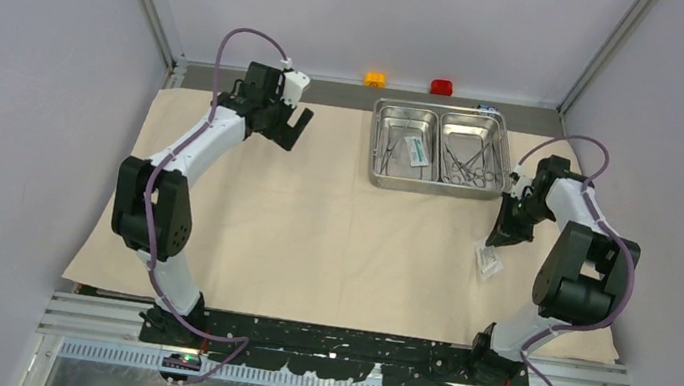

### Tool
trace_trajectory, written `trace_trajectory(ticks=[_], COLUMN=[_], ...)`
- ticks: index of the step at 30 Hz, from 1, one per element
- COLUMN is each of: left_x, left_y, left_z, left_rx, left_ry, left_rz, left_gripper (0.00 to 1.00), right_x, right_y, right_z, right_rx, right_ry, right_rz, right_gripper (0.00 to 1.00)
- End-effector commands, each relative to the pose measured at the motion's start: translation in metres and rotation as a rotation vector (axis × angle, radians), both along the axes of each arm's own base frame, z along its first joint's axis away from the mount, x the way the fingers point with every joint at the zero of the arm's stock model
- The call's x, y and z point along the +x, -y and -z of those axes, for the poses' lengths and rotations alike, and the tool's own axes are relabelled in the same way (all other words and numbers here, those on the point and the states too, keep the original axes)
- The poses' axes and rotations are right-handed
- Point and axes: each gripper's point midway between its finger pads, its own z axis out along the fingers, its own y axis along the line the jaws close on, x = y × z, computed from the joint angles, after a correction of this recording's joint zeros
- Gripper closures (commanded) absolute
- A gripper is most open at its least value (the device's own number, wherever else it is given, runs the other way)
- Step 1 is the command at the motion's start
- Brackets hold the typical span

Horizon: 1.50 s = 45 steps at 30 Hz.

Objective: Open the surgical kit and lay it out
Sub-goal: Place the medical item in the surgical kit.

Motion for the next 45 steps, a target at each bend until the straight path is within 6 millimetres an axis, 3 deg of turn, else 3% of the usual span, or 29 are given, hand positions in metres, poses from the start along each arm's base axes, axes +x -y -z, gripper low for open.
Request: trace_trajectory(ticks=[1,9,15,25,35,40,45], left_x=[0.001,0.000,-0.001,0.001,0.000,0.001,0.001], left_y=[0.004,0.006,0.009,0.010,0.011,0.011,0.009], left_z=[-0.013,-0.014,-0.019,-0.030,-0.025,-0.025,-0.027], left_rx=[-0.032,-0.043,-0.057,-0.060,-0.058,-0.054,-0.044], left_ry=[0.025,0.024,0.030,0.040,0.025,0.028,0.036], left_rz=[0.005,0.010,0.011,0.019,0.028,0.034,0.032], left_gripper=[0.00,0.00,0.00,0.00,0.00,0.00,0.00], right_x=[0.008,0.024,0.023,0.014,0.010,0.025,0.062], right_y=[0.016,-0.001,0.014,0.029,0.034,0.041,0.042], right_z=[-0.005,-0.009,0.005,0.018,0.020,0.000,-0.045], right_rx=[-0.050,0.055,-0.024,-0.104,-0.131,-0.167,-0.189], right_ry=[0.068,0.153,0.112,0.039,0.020,0.088,0.271], right_rz=[0.055,0.092,0.104,0.087,0.070,0.065,0.046], right_gripper=[1.00,1.00,0.99,0.84,0.67,0.55,0.47])
